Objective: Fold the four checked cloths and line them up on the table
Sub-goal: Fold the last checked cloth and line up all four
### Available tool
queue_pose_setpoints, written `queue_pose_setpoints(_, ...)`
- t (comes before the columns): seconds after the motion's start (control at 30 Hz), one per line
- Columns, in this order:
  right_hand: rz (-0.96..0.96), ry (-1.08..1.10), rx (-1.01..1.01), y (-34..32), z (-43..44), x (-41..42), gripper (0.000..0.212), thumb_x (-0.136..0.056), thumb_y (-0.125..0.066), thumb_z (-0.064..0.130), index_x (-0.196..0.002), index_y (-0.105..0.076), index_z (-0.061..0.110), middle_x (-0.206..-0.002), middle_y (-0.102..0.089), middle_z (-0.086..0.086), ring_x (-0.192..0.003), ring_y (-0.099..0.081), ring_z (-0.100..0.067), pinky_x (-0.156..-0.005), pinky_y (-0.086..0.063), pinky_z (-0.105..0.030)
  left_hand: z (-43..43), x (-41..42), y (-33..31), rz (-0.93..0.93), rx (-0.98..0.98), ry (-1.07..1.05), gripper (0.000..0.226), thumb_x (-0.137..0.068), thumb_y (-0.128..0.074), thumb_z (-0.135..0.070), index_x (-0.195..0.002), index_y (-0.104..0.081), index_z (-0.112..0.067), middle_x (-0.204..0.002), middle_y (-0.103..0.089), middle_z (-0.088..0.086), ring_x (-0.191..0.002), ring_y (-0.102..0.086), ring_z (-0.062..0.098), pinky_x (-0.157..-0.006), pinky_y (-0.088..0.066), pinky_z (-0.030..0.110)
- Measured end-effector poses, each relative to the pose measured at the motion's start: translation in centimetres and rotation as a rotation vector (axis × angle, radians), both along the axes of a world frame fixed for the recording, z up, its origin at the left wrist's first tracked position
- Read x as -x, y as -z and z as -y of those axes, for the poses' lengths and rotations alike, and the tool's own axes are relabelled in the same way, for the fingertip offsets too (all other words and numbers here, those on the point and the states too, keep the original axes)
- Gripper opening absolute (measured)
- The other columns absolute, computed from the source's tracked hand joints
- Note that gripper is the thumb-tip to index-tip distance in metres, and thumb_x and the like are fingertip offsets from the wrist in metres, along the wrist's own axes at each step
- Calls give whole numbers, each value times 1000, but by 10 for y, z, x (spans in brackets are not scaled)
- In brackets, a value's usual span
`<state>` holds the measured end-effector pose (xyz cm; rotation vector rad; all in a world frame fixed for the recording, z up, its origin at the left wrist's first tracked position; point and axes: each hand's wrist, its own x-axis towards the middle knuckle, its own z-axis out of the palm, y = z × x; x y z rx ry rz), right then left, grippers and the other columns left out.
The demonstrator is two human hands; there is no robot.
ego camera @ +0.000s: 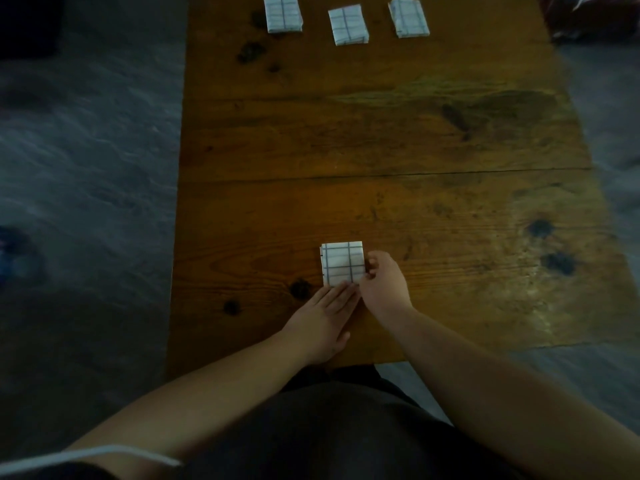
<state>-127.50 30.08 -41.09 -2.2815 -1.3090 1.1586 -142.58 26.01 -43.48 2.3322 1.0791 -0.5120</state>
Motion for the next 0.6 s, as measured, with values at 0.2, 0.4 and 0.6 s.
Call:
queue_pose_setpoints(0.2, -42, 187, 160, 10, -21, 12, 37, -95, -60, 13, -132, -55, 16, -118, -66, -5, -94, -61, -19, -58, -42, -24, -4, 2, -8, 141, 65, -112, 73, -106, -38, -36, -162, 8, -23, -170, 11, -2, -153, 17, 13, -117, 18, 30)
queue_pose_setpoints(0.4, -9, 145, 231, 8, -25, 13, 31, -98, -58, 15, -128, -60, 14, -101, -61, -2, -76, -53, -13, -50, -36, -23, -3, 6, -11, 276, 51, -239, 65, -104, -44, -23, -162, -16, -25, -170, -11, -4, -155, 1, 12, -119, 10, 26)
queue_pose_setpoints(0.6, -155, 112, 178, -10, -14, 4, 30, -98, -61, 18, -128, -60, 13, -119, -66, -7, -104, -61, -22, -71, -49, -30, 4, 23, -21, 386, -93, -485, 51, -99, -51, -10, -149, -47, -20, -159, -38, 0, -152, -19, 15, -125, -6, 29)
